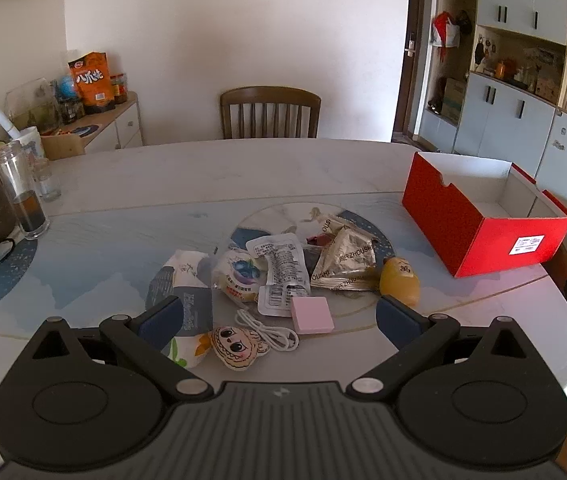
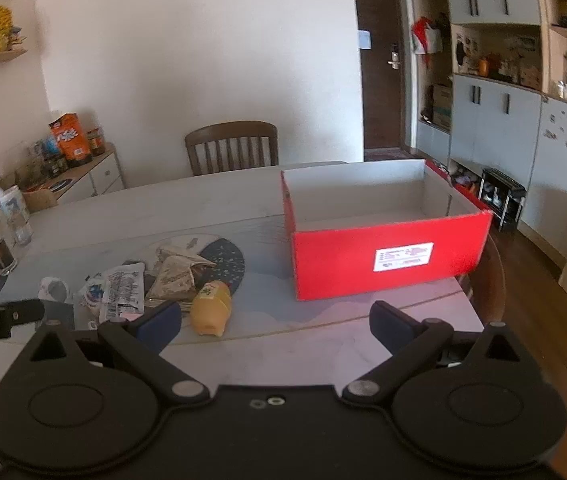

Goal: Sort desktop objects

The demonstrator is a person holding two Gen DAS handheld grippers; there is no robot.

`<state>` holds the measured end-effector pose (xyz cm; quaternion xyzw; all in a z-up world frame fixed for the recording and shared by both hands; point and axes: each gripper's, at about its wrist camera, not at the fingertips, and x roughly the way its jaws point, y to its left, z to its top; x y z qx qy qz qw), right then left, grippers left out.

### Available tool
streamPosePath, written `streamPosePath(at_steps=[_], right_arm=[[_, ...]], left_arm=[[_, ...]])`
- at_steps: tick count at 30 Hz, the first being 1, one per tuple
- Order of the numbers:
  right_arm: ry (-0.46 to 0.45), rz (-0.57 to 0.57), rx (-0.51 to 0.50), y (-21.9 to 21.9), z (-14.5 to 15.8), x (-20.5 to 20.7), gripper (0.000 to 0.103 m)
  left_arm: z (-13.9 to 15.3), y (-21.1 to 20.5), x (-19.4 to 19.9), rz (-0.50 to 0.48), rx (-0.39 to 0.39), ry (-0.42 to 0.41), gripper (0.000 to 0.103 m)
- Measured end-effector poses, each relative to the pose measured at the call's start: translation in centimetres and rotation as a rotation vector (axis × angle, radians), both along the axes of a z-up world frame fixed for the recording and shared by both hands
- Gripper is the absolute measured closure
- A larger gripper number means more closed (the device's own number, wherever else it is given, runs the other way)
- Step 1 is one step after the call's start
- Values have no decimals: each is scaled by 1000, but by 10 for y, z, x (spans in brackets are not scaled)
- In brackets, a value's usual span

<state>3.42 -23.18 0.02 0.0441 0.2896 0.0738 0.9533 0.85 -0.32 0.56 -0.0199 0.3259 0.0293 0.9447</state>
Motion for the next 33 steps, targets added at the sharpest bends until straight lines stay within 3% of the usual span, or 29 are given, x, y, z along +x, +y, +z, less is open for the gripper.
streamPosePath(at_steps=[14, 25, 33], right_arm=[[51, 85, -36, 38, -20, 40, 3], [135, 109, -96, 81, -58, 97, 10], [187, 124, -130, 99, -76, 125, 20]], left_arm=[[-29, 31, 40, 14, 27, 62, 0], [-60, 74, 79, 48, 51, 149, 0], [-73, 90, 99, 11, 43, 192, 1]])
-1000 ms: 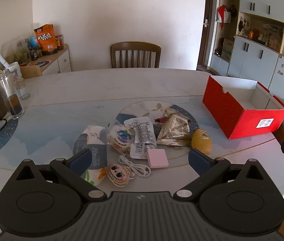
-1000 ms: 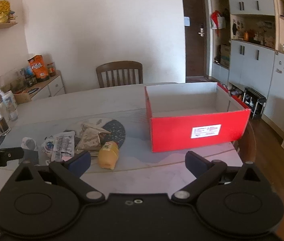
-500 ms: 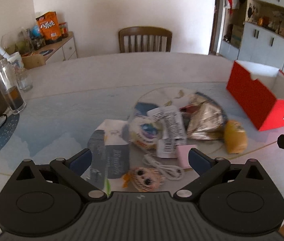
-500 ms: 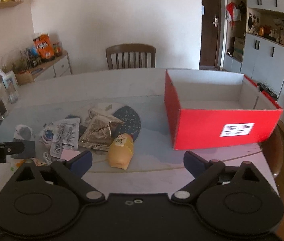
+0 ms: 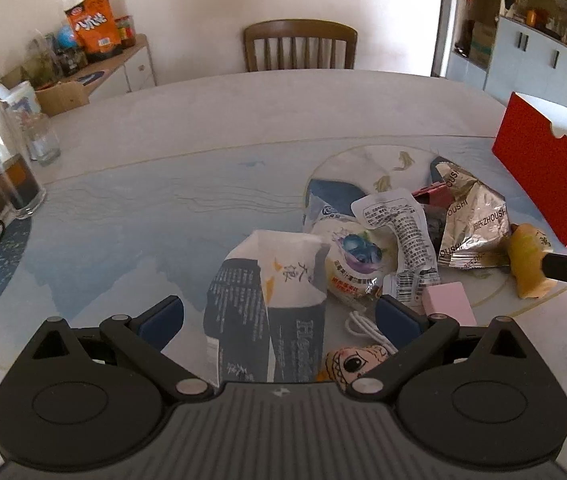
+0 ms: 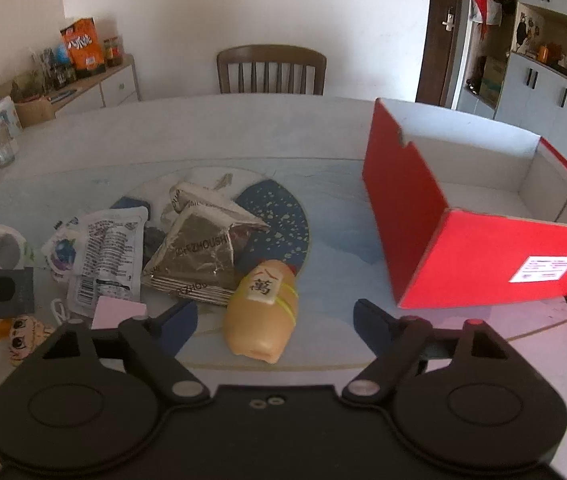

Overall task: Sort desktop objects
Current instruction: 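Grasp the white-grey carton with left tool while right tool grasps yellow figurine, then carry carton and figurine into the red box with both tools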

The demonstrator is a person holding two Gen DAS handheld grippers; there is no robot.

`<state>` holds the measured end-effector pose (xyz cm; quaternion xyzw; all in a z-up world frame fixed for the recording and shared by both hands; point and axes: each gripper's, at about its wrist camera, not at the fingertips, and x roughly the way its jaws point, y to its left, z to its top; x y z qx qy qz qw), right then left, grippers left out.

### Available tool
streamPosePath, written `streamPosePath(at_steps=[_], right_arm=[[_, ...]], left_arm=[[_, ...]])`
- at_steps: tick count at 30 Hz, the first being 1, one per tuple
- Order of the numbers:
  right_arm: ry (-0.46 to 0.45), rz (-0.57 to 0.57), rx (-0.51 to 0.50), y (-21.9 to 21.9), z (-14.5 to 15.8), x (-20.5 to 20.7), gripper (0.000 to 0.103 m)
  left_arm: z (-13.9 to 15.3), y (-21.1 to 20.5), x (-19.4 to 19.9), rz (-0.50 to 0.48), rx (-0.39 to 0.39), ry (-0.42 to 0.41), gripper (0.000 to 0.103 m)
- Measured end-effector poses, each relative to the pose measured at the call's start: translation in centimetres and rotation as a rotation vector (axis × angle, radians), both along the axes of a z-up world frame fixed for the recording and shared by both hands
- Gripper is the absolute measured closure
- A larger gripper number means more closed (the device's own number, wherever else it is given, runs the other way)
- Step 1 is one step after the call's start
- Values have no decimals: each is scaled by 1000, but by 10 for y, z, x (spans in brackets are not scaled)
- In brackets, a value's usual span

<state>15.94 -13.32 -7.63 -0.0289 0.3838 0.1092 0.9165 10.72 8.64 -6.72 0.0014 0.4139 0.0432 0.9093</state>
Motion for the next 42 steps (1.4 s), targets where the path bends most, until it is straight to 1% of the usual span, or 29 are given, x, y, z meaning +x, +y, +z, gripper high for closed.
streamPosePath(at_steps=[4, 7, 10, 12, 14, 15, 16, 18, 19, 21, 23, 25, 27, 30, 32, 36, 42], right_arm=[[29, -4, -16, 6, -10, 12, 23], [54, -8, -24, 8, -16, 20, 26], [61, -10, -37, 11, -21, 24, 27], [68, -13, -38, 13, -23, 27, 28], [77, -15, -38, 14, -25, 30, 33], [84, -16, -36, 14, -26, 31, 34], [91, -17, -35, 15, -26, 32, 36], [106, -20, -36, 17, -28, 34, 42], [115, -23, -31, 18, -29, 36, 44], [123, -29, -29, 18, -30, 38, 45], [130, -34, -27, 19, -30, 39, 49], [137, -29, -22, 20, -28, 39, 54], [143, -28, -26, 20, -28, 39, 55], [149, -32, -20, 18, -26, 36, 56], [137, -39, -20, 17, -23, 35, 57], [108, -38, -23, 14, -13, 31, 57], [59, -18, -19, 9, 7, 23, 57]], left_arm=[[-4, 3, 6, -30, -13, 20, 4], [-8, 4, 10, -53, -21, 38, 15], [-10, 2, 13, -68, -8, 49, 19], [-10, 4, 14, -72, -9, 51, 26], [-10, 7, 15, -71, -5, 54, 40], [-10, 9, 15, -70, -3, 58, 43], [-10, 10, 15, -69, -1, 60, 49], [-10, 14, 16, -71, -6, 64, 52], [-9, 16, 16, -72, -8, 64, 56], [-8, 19, 15, -76, -9, 66, 60], [-7, 22, 14, -83, -17, 64, 66], [-6, 26, 13, -88, -19, 61, 70], [-5, 30, 11, -89, -28, 56, 71], [-2, 35, 10, -89, -41, 45, 78], [-1, 38, 10, -88, -44, 35, 81], [1, 44, 8, -79, -61, 24, 86], [11, 52, 1, -60, -67, -11, 87]])
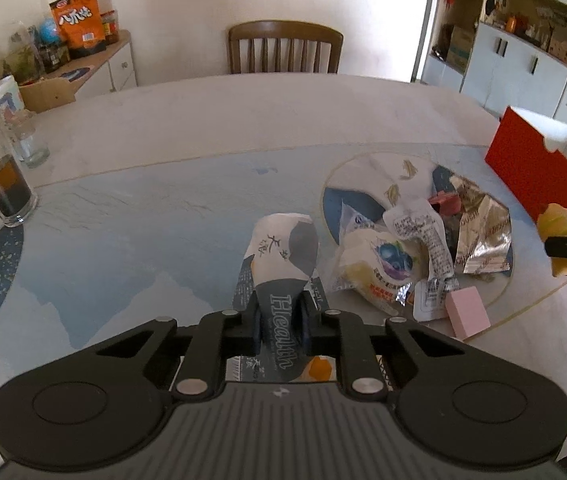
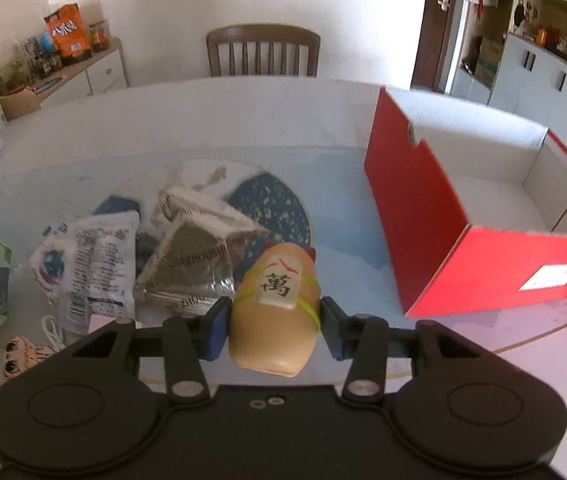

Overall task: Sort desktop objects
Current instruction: 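Carry carton and figurine into the red box with both tools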

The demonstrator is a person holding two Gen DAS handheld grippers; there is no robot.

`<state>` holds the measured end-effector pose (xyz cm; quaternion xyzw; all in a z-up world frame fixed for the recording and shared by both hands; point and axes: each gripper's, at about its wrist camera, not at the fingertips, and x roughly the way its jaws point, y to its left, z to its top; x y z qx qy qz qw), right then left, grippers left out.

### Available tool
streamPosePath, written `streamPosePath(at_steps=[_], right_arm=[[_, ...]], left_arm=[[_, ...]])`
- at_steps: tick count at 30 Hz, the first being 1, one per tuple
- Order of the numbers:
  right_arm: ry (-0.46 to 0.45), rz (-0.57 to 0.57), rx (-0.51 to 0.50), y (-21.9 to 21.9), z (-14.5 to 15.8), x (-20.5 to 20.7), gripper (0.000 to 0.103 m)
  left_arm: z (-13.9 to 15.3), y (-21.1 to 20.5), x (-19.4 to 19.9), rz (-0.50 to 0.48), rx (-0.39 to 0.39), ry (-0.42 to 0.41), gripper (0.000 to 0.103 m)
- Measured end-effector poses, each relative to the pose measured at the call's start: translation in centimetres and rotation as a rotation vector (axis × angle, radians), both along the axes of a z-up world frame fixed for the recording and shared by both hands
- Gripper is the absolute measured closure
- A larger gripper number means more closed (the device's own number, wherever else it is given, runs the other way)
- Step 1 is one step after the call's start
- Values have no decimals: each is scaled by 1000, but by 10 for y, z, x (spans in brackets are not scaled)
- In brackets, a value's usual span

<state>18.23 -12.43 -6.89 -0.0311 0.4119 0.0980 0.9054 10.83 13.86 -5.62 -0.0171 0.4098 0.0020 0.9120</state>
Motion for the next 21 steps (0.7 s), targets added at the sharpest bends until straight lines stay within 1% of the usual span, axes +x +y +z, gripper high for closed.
streamPosePath(at_steps=[5, 11, 15, 21], right_arm=[[-43, 4, 11, -11, 21, -5, 57], [-76, -5, 56, -31, 47, -6, 57], [-104, 17, 77, -49, 65, -2, 57], [-142, 60, 99, -87, 87, 8, 57]], left_arm=[[19, -1, -4, 7, -4, -45, 87], [45, -19, -2, -26, -30, -83, 87], [62, -42, 4, -43, -39, -113, 87], [91, -94, 17, -95, -43, -165, 87]])
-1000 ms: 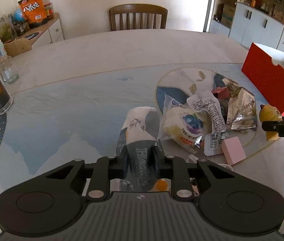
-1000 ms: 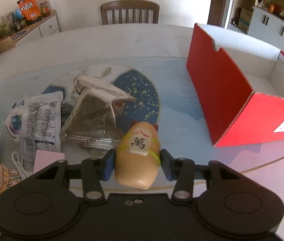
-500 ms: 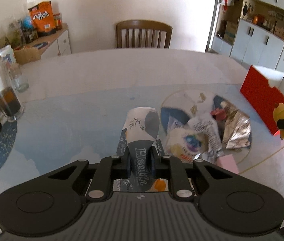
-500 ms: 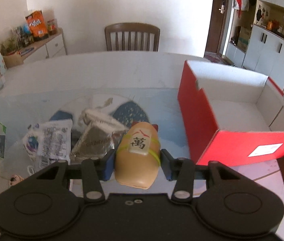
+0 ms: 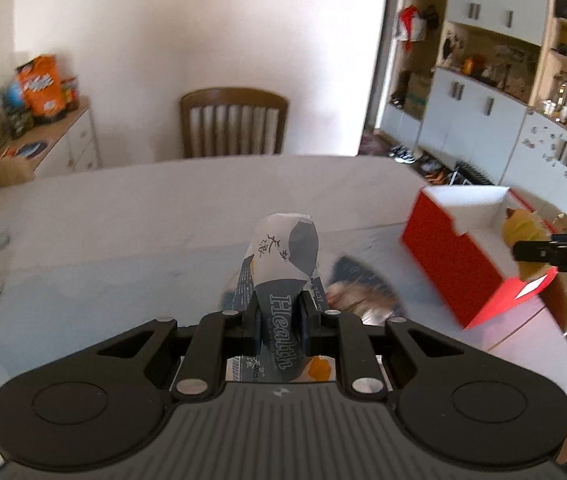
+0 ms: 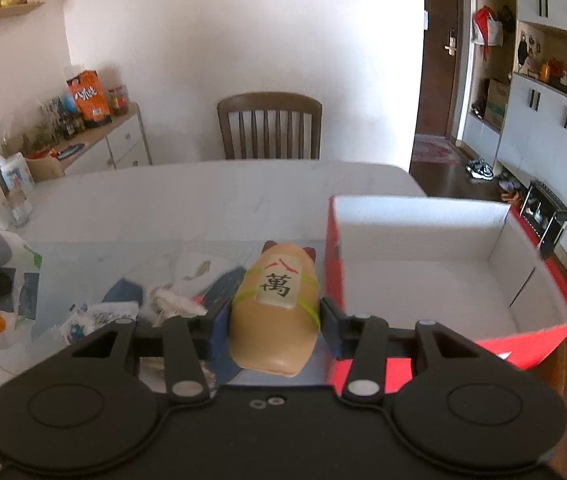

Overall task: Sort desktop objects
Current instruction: 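Carry carton and figurine into the red box with both tools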

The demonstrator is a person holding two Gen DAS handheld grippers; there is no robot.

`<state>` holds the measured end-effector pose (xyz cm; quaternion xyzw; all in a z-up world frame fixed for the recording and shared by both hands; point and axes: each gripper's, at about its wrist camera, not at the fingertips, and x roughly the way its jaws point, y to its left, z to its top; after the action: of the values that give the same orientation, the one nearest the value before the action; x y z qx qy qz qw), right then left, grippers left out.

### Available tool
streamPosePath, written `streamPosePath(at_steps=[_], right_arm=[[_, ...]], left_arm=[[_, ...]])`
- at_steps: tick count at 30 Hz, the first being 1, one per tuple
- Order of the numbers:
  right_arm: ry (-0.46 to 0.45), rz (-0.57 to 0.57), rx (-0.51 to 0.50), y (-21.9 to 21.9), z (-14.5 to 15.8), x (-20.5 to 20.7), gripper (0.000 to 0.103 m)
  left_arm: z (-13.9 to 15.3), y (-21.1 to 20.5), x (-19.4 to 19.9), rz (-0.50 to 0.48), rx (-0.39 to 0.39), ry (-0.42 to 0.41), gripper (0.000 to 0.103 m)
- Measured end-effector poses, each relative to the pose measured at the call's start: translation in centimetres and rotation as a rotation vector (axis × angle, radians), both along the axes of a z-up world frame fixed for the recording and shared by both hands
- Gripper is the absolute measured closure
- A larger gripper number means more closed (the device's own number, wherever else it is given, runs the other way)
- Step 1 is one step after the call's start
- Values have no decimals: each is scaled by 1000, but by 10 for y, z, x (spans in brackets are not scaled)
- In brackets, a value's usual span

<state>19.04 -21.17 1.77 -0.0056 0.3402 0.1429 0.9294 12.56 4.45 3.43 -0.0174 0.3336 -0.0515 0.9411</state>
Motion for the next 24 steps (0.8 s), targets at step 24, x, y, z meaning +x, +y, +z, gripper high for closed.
streamPosePath(at_steps=[24], right_arm=[[-38, -84, -2, -156, 0, 55, 57]], left_arm=[[23, -235, 106, -338, 57, -18, 87]])
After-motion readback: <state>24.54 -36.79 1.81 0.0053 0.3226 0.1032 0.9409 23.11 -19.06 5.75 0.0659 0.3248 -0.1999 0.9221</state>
